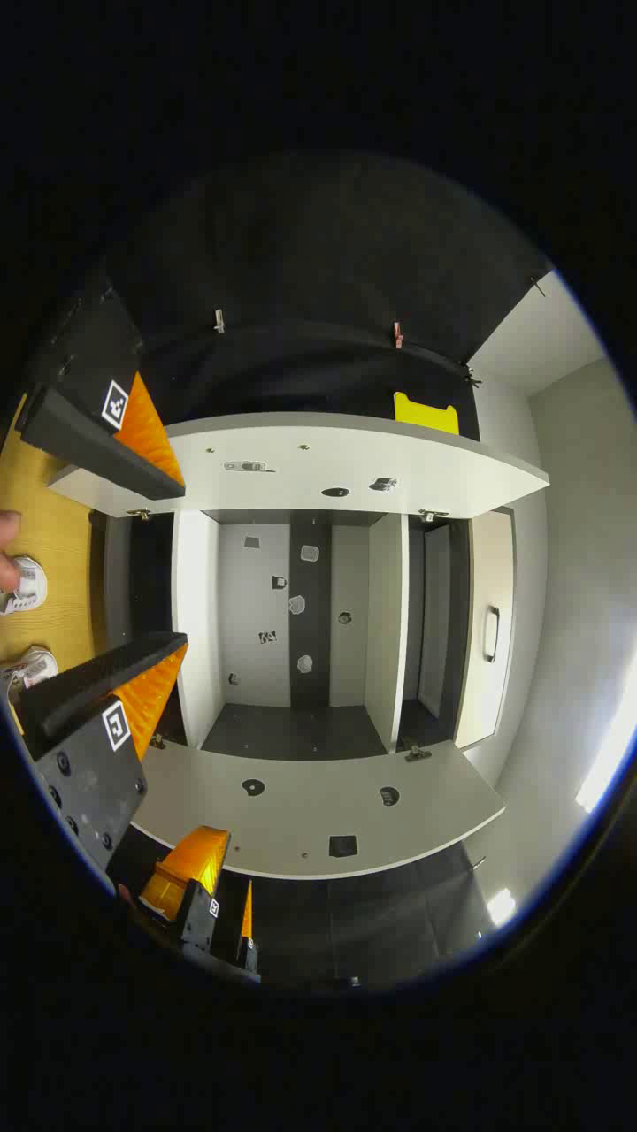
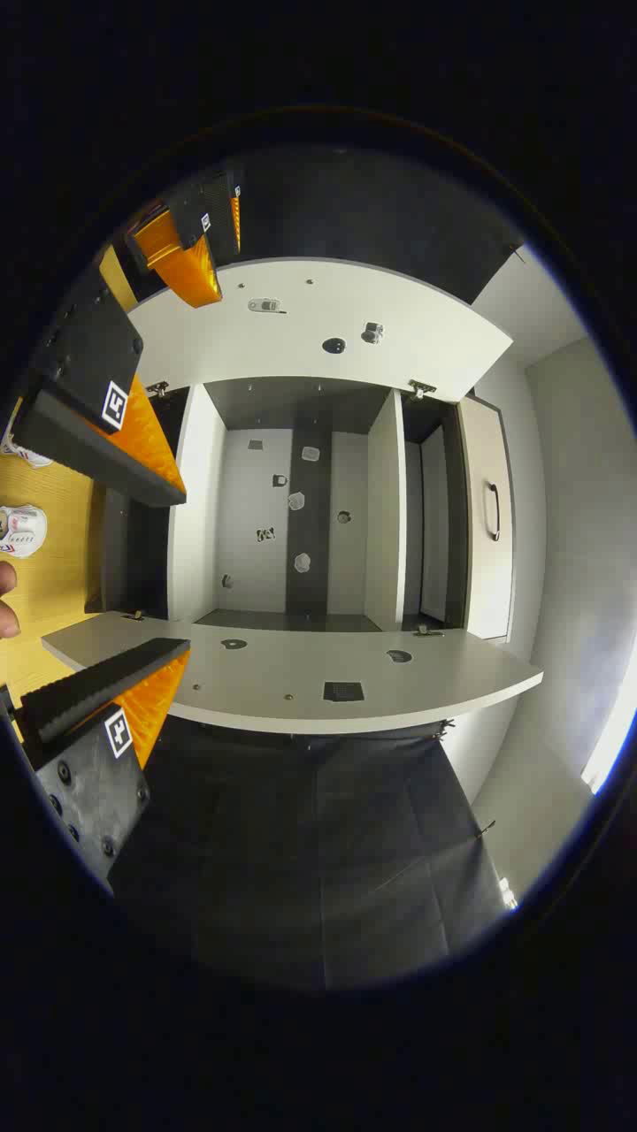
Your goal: Grab one shoe with the right hand and put it into the shoe cabinet, grab the other shoe with the left hand and put it into the shoe cabinet; then close the right door with the right hand and the left door with the left hand.
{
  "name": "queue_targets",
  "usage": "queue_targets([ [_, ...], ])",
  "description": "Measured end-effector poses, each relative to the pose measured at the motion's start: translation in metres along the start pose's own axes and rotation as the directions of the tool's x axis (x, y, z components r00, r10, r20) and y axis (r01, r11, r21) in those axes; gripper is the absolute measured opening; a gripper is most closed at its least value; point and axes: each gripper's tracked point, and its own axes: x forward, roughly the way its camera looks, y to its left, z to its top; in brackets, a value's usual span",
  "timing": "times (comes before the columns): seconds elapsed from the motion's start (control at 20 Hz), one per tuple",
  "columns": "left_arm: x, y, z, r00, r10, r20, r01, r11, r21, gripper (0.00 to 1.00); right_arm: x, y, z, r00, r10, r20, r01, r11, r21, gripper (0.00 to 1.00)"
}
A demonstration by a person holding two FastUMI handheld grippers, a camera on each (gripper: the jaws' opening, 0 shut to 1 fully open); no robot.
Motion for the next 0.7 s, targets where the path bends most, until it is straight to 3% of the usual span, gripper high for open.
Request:
queue_targets([
  [0.45,-0.0011,0.0003,-0.0035,1.000,-0.009,-0.001,0.009,1.000,0.014,0.95,0.0007,0.0002,-0.0003,1.000,-0.001,0.004,0.001,1.000,0.001,0.98],
  [0.7,-0.0011,0.0029,-0.0036,1.000,-0.003,-0.003,0.003,1.000,0.016,0.95,-0.0022,0.0028,-0.0035,1.000,0.013,-0.005,-0.013,0.999,-0.050,0.98],
])
